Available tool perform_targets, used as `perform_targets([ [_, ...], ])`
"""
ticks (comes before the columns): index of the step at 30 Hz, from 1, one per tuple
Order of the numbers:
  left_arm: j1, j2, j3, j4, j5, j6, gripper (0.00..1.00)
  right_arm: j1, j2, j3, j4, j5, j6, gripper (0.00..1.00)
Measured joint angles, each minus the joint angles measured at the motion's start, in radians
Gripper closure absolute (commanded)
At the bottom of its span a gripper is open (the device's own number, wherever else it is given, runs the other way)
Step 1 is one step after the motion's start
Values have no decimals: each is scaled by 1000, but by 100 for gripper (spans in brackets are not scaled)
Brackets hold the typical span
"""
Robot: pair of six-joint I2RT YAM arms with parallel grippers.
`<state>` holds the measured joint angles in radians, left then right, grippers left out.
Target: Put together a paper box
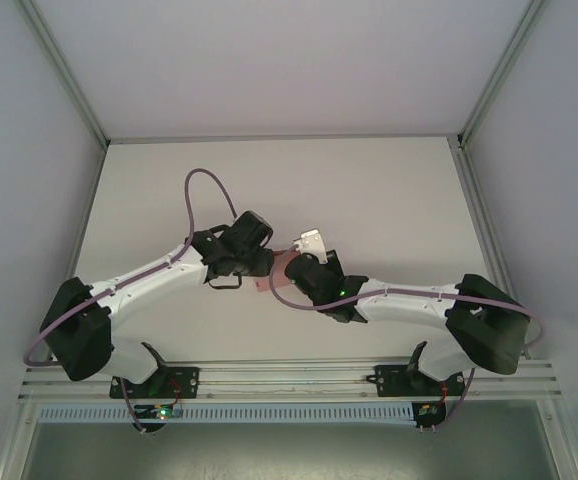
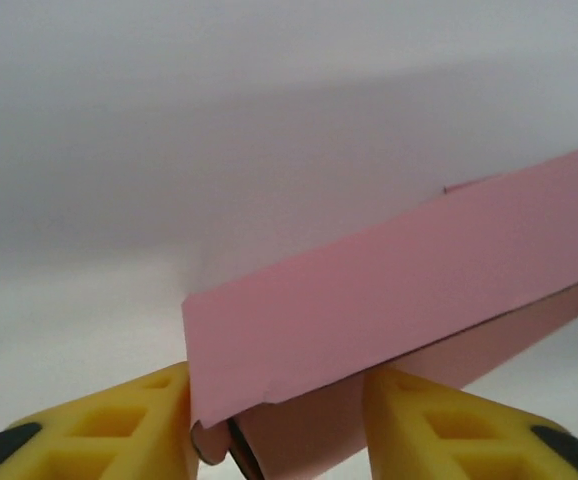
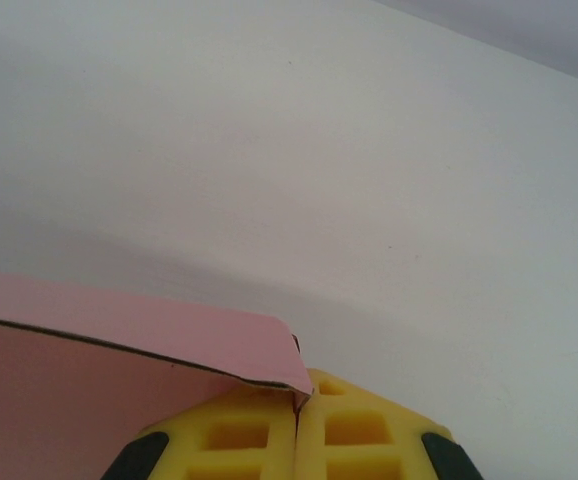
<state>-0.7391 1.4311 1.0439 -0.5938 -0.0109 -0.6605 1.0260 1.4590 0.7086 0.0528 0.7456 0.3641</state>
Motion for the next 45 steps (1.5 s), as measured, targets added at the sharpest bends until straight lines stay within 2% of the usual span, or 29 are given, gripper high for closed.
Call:
perform_targets([
  [2, -5, 0, 20, -34, 18, -20, 33, 0, 9, 3, 13, -1, 1, 100],
  [3, -7, -2, 31, -50, 23, -27, 22, 0, 13, 5, 17, -1, 1, 100],
  [5, -9, -11, 58, -76, 26, -51, 10, 0, 23, 12, 23, -1, 4, 100],
  [8, -3, -32, 100, -108, 17, -99, 0, 0, 35, 23, 27, -2, 8, 100],
  [11, 33, -68, 110, -124, 16, -166, 0, 0, 42, 29, 27, -2, 12, 100],
  [14, 124, -114, 69, -106, 56, -257, 0, 0, 43, 32, 27, -2, 27, 100],
  [17, 218, -180, -71, 10, 119, -364, 0, 0, 51, 40, 23, -3, 34, 100],
  [19, 245, -217, -179, 116, 147, -445, 0, 0, 61, 50, 21, -2, 38, 100],
  [23, 254, -249, -307, 283, 176, -576, 0, 0, 72, 64, 13, -2, 55, 100],
  [28, 257, -246, -316, 402, 203, -655, 0, 0, 73, 66, 8, -2, 60, 100],
  [34, 257, -169, -360, 535, 254, -730, 2, 0, 74, 68, 4, -2, 77, 100],
  [42, 255, -145, -405, 586, 285, -781, 15, 0, 75, 70, 1, -2, 95, 100],
  [44, 254, -145, -419, 612, 288, -793, 25, 0, 77, 75, -4, -1, 102, 100],
  [45, 254, -145, -426, 624, 289, -797, 26, 0, 79, 76, -6, -1, 106, 100],
])
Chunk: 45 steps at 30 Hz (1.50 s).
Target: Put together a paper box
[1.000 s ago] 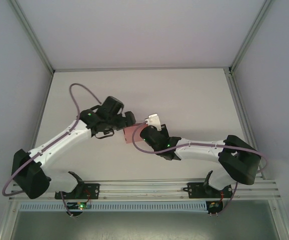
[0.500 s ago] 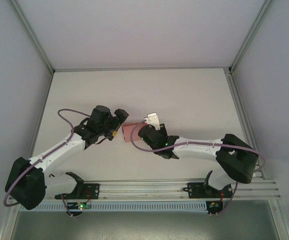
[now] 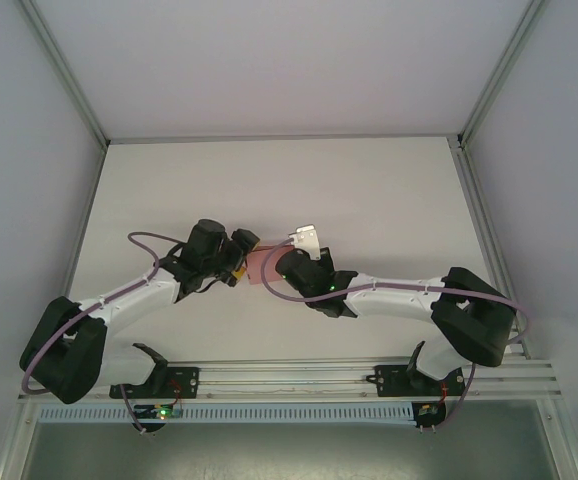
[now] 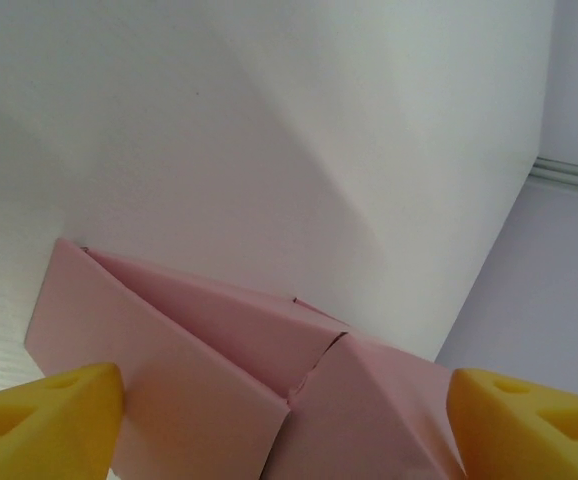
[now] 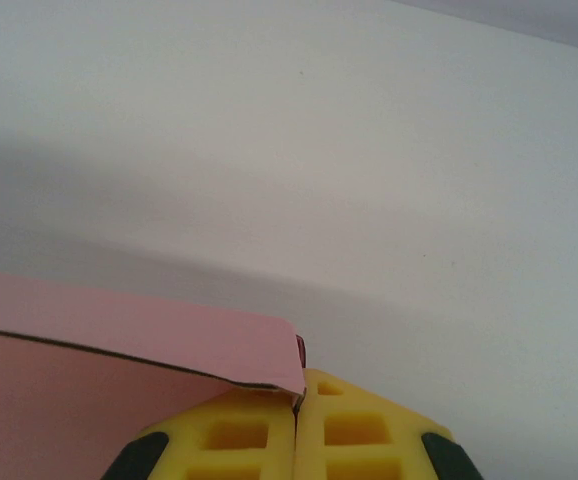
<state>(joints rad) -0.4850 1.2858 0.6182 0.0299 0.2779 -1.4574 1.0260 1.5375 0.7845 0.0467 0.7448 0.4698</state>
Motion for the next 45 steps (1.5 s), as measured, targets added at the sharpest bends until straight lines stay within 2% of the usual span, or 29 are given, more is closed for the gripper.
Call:
perform_targets([
  [6, -5, 0, -33, 63, -2, -6, 32, 0, -3, -6, 7, 1, 23, 99],
  [12, -19, 6, -34, 74, -31, 27, 37, -1, -64, -58, 22, -37, 29, 75],
  [14, -26, 15, -34, 84, -45, 45, 39, -6, -100, -84, 26, -67, 29, 70],
  [20, -33, 44, -32, 126, -78, 66, 42, -66, -190, -129, 44, -298, 22, 43],
  [26, -46, 41, -34, 128, -107, 97, 41, -141, -259, -141, 63, -415, 23, 31],
  [31, -51, 41, -31, 128, -119, 133, 41, -252, -262, -129, 84, -488, 26, 32],
  [35, -51, 51, -24, 128, -126, 160, 41, -356, -187, -73, 99, -595, 32, 36],
  [42, -51, 72, -16, 140, -130, 198, 42, -429, -30, -47, 198, -787, 72, 51],
  [45, -51, 77, -21, 163, -142, 245, 46, -446, 11, -58, 298, -844, 97, 69],
])
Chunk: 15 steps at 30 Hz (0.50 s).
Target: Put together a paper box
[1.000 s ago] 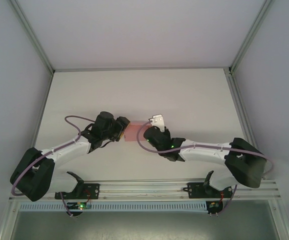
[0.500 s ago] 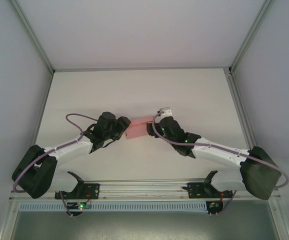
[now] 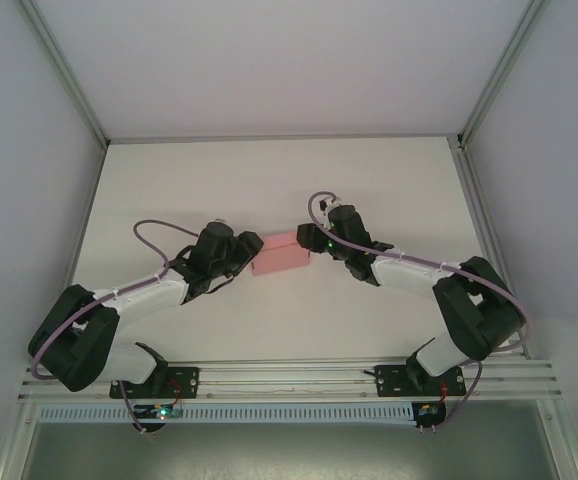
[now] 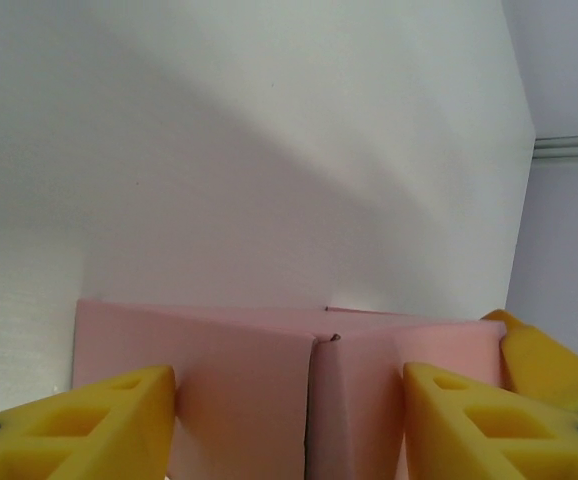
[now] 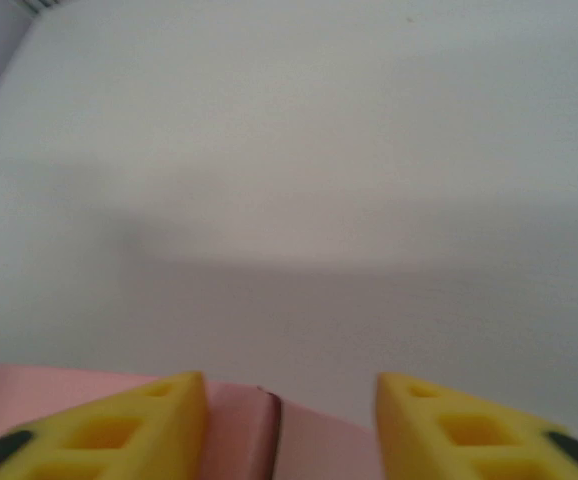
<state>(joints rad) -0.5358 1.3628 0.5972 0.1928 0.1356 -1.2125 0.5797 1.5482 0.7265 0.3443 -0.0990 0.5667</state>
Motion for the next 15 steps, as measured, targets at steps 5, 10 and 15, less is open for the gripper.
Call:
perform_targets([
  [5, 1, 3, -52, 114, -8, 157, 58, -32, 45, -95, 259, -99, 37, 76],
  [10, 9, 38, -104, 264, 10, 261, 72, -55, 83, -148, 431, -145, 38, 82],
  [15, 19, 96, -122, 398, 27, 296, 80, -61, 84, -177, 489, -122, 29, 92],
])
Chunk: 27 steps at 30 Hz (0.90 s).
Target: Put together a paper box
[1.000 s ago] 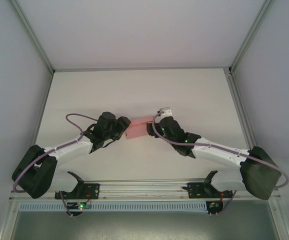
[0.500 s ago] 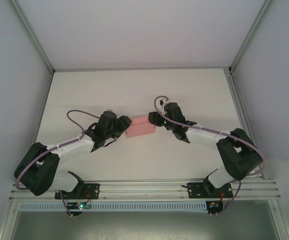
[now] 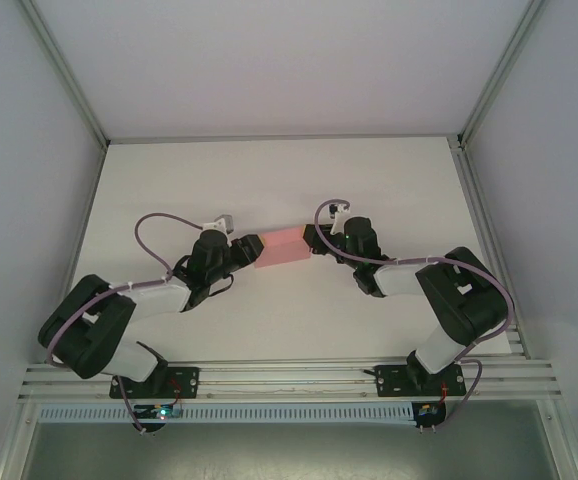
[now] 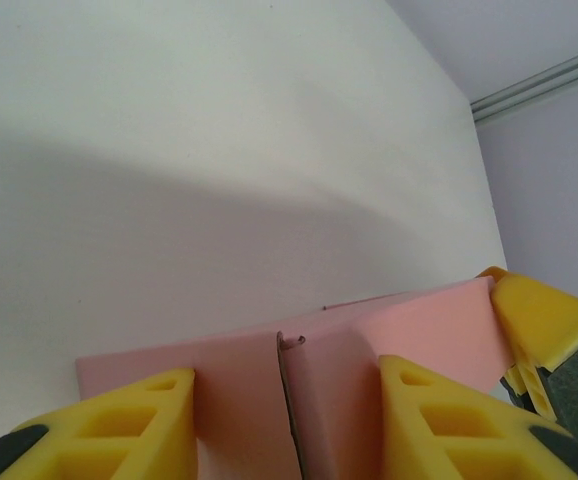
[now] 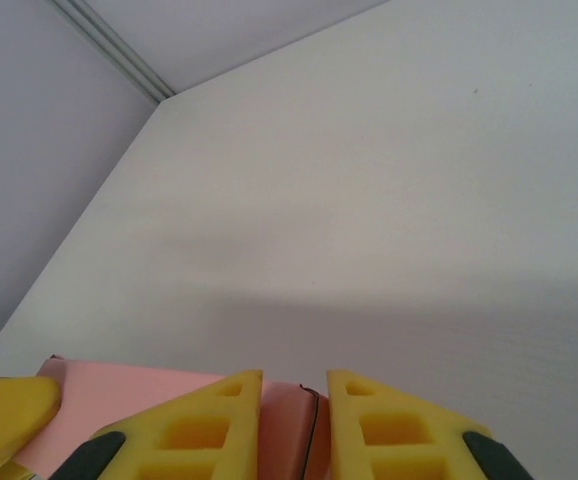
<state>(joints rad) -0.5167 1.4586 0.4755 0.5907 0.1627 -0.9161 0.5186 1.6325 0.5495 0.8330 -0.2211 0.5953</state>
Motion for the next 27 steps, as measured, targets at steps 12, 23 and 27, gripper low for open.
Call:
perform_targets([
  [12, 1, -15, 23, -32, 9, 46, 55, 31, -3, -4, 18, 89, -104, 77],
  [23, -19, -108, 245, -511, -12, 206, 0, 66, -110, 167, -446, 78, -163, 39],
  [27, -19, -208, 374, -708, -125, 237, 0, 36, -166, 247, -558, -15, -262, 2],
])
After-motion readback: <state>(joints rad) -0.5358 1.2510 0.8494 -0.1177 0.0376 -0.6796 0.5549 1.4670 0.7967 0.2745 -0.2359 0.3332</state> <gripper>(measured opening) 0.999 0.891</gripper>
